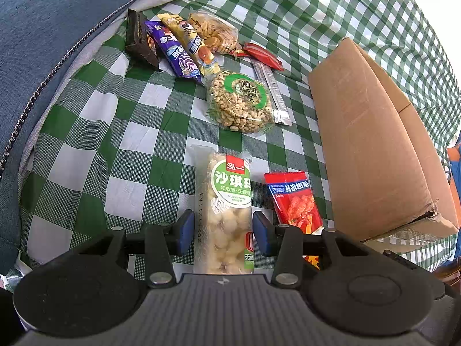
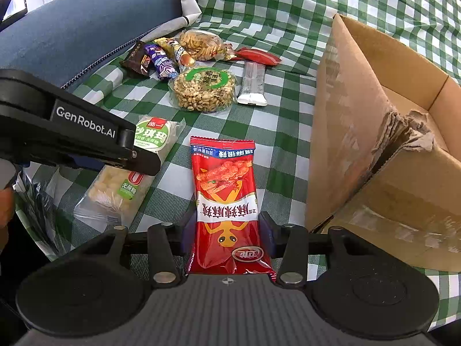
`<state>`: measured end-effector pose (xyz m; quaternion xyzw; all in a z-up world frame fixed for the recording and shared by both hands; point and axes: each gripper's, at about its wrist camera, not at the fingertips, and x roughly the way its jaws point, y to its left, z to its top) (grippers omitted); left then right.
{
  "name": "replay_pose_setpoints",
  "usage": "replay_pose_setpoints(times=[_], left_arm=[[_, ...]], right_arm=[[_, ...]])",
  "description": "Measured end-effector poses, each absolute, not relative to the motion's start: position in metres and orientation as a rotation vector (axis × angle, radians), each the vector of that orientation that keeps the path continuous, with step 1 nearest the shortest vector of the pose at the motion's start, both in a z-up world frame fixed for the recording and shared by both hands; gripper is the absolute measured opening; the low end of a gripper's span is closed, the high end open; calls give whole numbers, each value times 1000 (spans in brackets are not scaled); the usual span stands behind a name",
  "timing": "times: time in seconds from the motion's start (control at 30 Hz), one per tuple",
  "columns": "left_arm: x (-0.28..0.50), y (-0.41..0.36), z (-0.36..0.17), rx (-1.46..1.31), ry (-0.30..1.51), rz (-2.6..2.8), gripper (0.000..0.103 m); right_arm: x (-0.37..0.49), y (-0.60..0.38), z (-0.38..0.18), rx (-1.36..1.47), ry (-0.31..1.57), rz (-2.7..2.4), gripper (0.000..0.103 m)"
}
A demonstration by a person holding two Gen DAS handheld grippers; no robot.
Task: Organize snacks
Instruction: 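Lift the white bag with the left tool while the right tool lifts the red bag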
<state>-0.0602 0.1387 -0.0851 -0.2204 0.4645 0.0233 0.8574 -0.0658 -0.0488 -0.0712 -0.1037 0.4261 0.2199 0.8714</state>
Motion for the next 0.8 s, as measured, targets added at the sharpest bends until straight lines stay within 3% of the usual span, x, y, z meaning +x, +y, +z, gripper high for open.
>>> replay_pose_setpoints(times=[0.5, 0.8], left_arm=[[-59, 134, -84, -432, 964, 36, 44], [-65, 143, -67, -493, 843, 17, 44]], right_arm=[[-72, -53, -59, -214, 831, 444, 46], [-78, -63, -28, -145, 756, 415, 46]])
